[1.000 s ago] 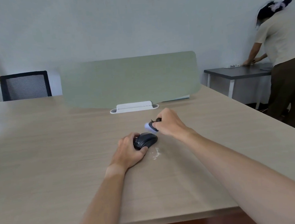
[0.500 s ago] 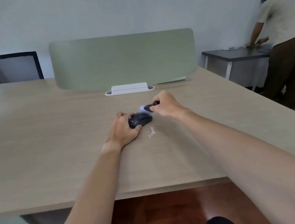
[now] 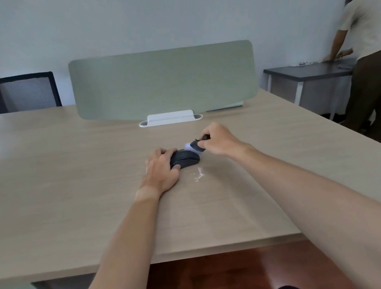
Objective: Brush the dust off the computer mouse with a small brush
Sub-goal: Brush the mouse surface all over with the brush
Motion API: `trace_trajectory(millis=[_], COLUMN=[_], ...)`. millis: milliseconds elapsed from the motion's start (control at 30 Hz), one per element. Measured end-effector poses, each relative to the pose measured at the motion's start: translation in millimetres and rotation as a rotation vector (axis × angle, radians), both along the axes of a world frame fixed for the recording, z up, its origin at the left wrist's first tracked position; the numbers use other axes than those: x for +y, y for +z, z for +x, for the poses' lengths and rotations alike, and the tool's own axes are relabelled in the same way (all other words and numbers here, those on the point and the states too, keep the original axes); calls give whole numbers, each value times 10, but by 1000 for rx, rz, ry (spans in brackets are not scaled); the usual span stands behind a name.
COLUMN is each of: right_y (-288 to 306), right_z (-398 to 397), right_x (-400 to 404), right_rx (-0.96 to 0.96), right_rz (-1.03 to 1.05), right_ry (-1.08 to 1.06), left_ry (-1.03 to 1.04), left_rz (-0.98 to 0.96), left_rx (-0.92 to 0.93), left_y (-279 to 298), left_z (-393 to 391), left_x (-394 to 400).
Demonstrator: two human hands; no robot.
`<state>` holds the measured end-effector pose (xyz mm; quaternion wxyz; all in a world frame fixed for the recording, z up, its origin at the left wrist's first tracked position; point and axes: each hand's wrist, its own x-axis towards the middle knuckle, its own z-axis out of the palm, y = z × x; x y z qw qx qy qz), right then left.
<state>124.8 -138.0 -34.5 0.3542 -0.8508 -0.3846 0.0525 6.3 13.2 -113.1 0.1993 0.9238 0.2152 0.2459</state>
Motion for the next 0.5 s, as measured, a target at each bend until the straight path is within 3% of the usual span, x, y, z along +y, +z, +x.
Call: trace_trajectory(millis=[267, 500], right_y=[-36, -181], right_z=[2, 29], right_x=[-28, -5], right_rx=[30, 12], right_rz=[142, 93], right_ry=[-10, -12], left_ry=[19, 4], left_rz=[22, 15], left_rx=[62, 26], left_y=[-34, -24], left_z=[43, 32], left_x=[23, 29])
